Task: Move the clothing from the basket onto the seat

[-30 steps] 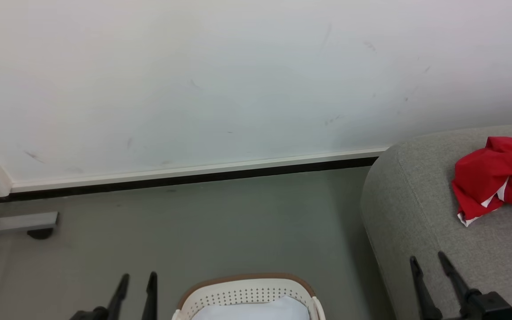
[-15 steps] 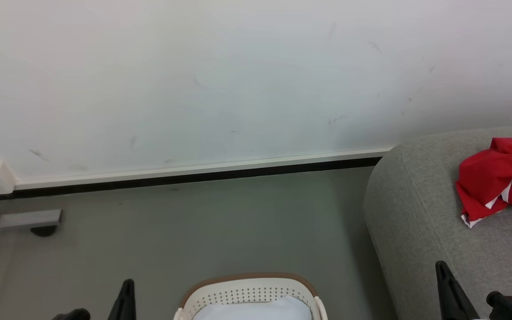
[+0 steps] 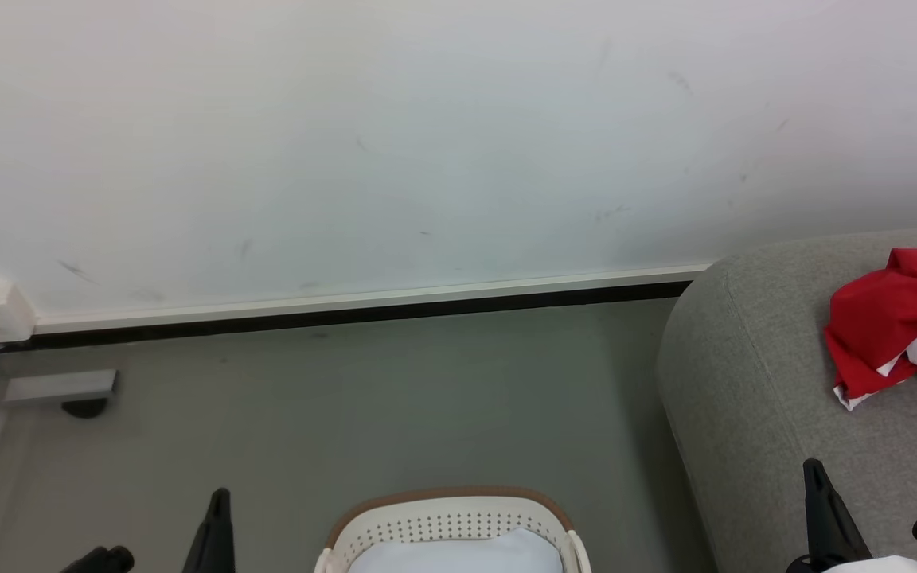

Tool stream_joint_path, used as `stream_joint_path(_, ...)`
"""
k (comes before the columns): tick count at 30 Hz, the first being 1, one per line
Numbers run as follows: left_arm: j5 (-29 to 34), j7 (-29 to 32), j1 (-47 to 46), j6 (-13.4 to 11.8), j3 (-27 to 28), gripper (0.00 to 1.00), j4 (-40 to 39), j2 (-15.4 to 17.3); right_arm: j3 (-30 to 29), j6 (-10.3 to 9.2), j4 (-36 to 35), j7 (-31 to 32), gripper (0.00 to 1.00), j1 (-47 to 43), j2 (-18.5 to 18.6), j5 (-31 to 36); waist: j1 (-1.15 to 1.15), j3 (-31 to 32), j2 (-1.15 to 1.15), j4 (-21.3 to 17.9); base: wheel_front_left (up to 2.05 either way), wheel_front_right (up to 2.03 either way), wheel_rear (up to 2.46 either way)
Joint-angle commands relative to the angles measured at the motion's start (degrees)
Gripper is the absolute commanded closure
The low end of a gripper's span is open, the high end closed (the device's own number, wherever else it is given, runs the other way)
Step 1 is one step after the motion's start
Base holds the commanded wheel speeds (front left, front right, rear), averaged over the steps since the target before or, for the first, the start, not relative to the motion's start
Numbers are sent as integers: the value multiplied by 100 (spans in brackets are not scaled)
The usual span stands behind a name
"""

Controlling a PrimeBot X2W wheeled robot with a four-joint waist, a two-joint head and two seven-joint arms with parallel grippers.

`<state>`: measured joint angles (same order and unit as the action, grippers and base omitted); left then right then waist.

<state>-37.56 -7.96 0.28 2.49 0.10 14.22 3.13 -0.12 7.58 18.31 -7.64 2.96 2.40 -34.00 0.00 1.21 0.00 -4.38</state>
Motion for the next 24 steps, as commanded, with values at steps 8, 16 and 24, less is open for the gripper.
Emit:
stream_joint_path(8, -770, 197, -208, 24, 116, 100, -152, 23, -103, -4, -143, 179, 100, 199, 44, -824, 0, -9, 0, 36, 0, 0, 0)
stream_joint_path(16, -1375, 352, -265, 40, 186, 100, -185, 19, -171, -5, -173, 339, 100, 241, 51, -1460, 0, -18, 0, 72, 0, 0, 0)
stream_joint_path(24, -1926, 503, -319, 57, 252, 100, -216, 15, -235, -6, -197, 481, 100, 266, 57, -2046, 0, -27, 0, 107, 0, 0, 0)
